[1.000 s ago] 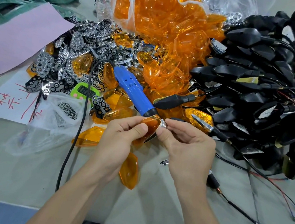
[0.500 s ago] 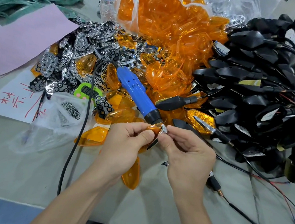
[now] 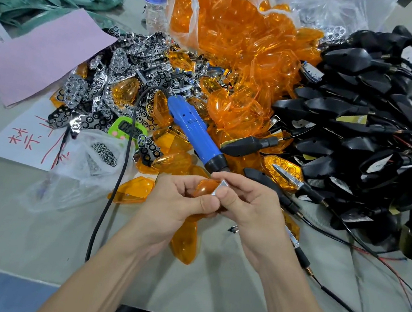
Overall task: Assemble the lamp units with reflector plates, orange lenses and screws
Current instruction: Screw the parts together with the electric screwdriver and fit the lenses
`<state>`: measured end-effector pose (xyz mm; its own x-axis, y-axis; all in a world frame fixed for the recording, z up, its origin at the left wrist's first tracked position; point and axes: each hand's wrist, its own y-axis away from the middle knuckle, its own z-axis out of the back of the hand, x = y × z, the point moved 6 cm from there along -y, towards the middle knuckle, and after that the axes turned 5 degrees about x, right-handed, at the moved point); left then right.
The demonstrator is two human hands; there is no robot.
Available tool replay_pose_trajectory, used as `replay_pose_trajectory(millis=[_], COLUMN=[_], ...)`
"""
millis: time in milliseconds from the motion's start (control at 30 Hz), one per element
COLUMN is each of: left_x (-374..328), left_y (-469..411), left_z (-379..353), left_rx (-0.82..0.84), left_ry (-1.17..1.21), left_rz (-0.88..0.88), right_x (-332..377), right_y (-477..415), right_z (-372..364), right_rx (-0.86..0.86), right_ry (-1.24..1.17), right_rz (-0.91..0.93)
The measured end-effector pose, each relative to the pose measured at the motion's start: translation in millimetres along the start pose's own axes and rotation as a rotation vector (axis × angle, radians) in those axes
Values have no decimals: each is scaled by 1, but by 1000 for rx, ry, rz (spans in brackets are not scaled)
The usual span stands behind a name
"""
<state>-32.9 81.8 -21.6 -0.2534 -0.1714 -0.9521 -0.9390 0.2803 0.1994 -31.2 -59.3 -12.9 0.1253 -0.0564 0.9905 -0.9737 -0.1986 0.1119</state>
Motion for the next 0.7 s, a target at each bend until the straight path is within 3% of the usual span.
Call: replay_pose_trajectory(millis=[500,567,700], left_x=[2,5,1], left_y=[-7,-9,-13], left_z=[5,4,8], left_rx=[-34,-82,-177], left_ry=[60,97,-75], left_rz=[60,83,48], right_x=[-8,-5,18], right_y=[-9,-15,-21], right_z=[0,1,10], right_rx=[-12,-28,-130], right_ry=[-197,-33,591], right_rz=[-119,-129,-56])
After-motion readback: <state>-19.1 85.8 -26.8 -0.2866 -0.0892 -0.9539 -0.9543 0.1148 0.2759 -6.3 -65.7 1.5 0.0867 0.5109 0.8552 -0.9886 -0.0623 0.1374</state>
